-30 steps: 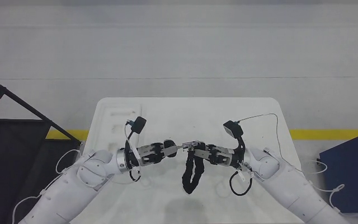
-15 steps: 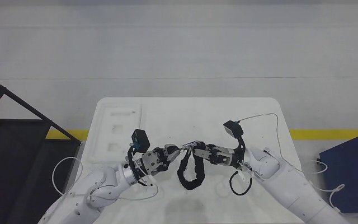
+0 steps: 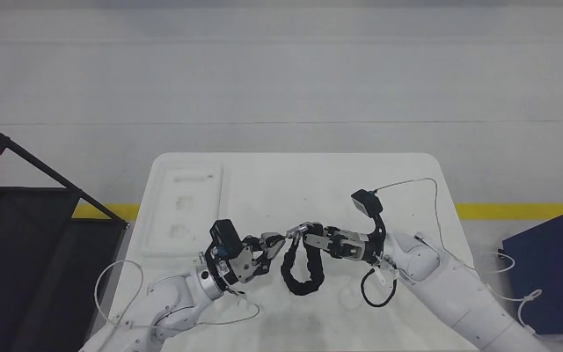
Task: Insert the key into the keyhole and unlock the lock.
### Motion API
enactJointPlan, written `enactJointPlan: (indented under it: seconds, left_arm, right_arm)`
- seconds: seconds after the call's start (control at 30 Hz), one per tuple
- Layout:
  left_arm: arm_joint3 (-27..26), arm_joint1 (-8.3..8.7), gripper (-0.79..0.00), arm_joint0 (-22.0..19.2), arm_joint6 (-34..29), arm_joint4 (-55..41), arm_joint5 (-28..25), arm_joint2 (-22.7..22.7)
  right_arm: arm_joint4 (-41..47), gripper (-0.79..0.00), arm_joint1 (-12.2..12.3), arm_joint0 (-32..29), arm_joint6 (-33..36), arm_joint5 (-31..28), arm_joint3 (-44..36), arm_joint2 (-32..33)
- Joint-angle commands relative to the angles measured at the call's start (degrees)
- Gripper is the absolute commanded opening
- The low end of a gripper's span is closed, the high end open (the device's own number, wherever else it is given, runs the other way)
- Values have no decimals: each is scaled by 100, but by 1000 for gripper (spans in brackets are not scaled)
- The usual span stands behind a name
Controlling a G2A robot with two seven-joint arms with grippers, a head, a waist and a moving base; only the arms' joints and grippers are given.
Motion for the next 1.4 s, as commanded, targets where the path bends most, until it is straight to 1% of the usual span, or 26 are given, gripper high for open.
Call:
enactJointPlan:
  seconds: [0.0,0.23,0.4,0.67,0.77,0.87,0.97,1.17,1.37]
  left_arm:
    - [-10,-21,-785,29,159,336,154,26]
    - [78,-120,-785,126,863,1777,986,222]
    - [217,-206,-785,115,1192,2285,1427,357]
    - [452,-344,-785,104,1697,3079,2420,465]
    - [550,-395,-785,69,1888,3282,2679,486]
    - [678,-438,-785,21,1995,3702,2940,530]
    - [805,-491,-785,-22,2005,4028,3149,609]
    - [941,-586,-785,-145,2053,4557,3394,721]
    - [1031,-674,-785,-184,2479,5077,3979,780]
  right_arm:
    - [0,-785,0,0,0,0,0,0]
    - [0,-785,0,0,0,0,0,0]
    - [0,-785,0,0,0,0,0,0]
    - [0,-785,0,0,0,0,0,0]
    - [0,-785,0,0,0,0,0,0]
    - [0,-785,0,0,0,0,0,0]
    - [0,-785,0,0,0,0,0,0]
    - [0,-785,0,0,0,0,0,0]
    - [0,-785,0,0,0,0,0,0]
